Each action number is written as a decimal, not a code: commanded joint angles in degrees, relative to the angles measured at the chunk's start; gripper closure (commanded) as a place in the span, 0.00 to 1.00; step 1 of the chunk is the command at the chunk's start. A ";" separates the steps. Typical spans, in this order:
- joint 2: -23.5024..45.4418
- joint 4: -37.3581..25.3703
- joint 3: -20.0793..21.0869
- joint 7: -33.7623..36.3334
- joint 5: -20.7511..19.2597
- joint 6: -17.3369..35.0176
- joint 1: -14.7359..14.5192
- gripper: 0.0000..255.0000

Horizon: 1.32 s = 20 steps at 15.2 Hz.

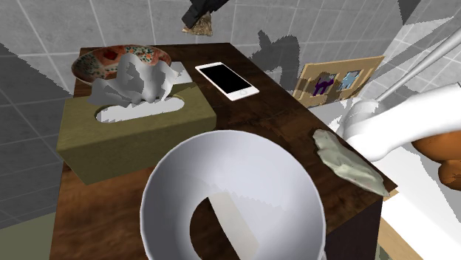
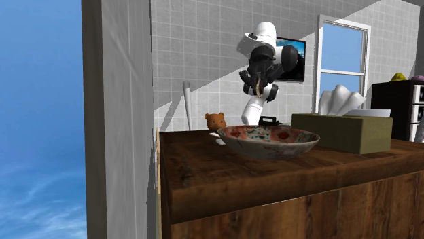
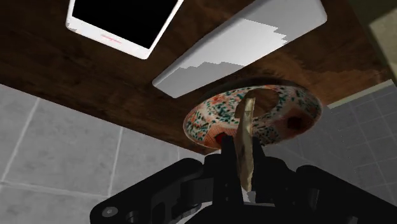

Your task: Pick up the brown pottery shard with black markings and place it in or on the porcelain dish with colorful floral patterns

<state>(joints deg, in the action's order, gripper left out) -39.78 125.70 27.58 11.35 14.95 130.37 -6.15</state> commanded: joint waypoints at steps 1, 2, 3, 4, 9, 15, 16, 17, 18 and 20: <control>4.56 -3.18 2.05 0.88 -1.18 1.60 1.96 1.00; 6.85 -5.06 3.25 1.53 -2.00 2.14 3.03 1.00; 9.17 -7.01 4.54 2.25 -2.94 2.60 4.18 1.00; 11.52 -9.04 5.89 3.08 -4.05 2.99 5.35 1.00; 24.28 -20.43 14.27 9.05 -12.82 3.64 11.71 1.00; 29.56 -21.96 17.90 12.73 -18.22 6.20 13.61 1.00; 29.44 -21.10 17.89 12.79 -18.19 6.97 13.58 1.00; 29.35 -20.25 17.90 12.86 -18.17 7.74 13.56 1.00; 29.26 -19.42 17.91 12.95 -18.17 8.51 13.54 1.00; 29.15 -17.81 17.98 13.17 -18.24 10.04 13.52 1.00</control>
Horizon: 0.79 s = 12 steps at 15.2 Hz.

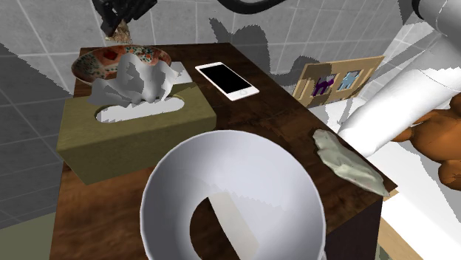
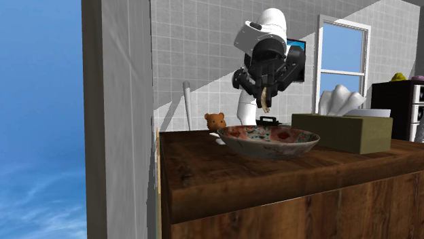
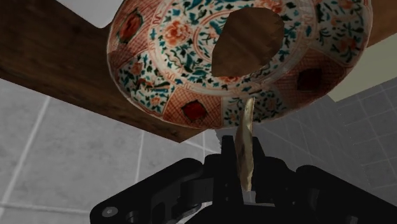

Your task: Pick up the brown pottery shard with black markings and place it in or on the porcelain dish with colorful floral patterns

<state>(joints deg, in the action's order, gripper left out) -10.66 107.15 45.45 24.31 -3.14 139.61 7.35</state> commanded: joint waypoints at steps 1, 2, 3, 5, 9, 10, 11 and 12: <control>0.00 1.53 0.16 0.34 -0.23 1.56 0.02 1.00; -0.01 2.30 0.22 0.49 -0.31 2.32 0.03 1.00; -0.01 3.06 0.29 0.65 -0.42 3.07 0.05 1.00; 0.05 4.53 0.47 1.02 -0.70 4.58 0.11 1.00; 0.09 5.13 0.56 1.19 -0.84 5.21 0.15 1.00; 0.09 5.13 0.56 1.19 -0.84 5.21 0.15 1.00; 0.09 5.13 0.56 1.19 -0.84 5.21 0.15 1.00; 0.09 5.13 0.56 1.19 -0.84 5.21 0.15 1.00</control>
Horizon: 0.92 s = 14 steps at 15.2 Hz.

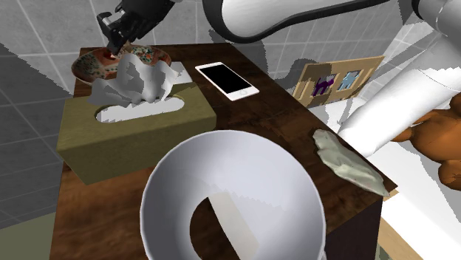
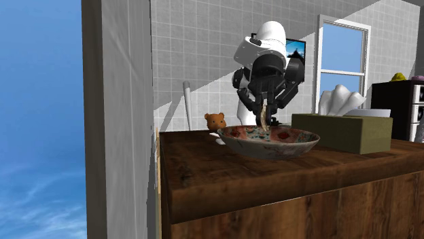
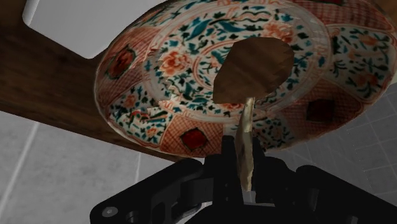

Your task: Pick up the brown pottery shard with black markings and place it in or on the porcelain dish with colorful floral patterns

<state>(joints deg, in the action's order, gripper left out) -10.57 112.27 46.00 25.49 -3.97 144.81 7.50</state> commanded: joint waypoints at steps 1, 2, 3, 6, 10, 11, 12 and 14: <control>0.00 0.01 0.01 0.01 -0.01 0.01 0.00 1.00; 0.00 0.01 0.00 0.00 0.00 0.01 0.00 1.00; 0.00 0.01 0.00 0.00 0.00 0.01 0.00 0.00; 0.00 0.01 0.00 0.00 0.00 0.01 0.00 0.00; -3.97 0.41 -2.39 -2.89 4.39 -2.61 -1.70 0.00; -5.76 0.47 -3.61 -4.01 6.09 -4.04 -2.61 0.00; -7.11 0.46 -4.51 -4.80 7.29 -5.20 -3.24 0.00; -7.07 0.46 -4.61 -4.74 7.21 -5.19 -3.37 0.00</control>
<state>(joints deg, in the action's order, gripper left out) -17.25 112.71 41.66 20.96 2.84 139.96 4.35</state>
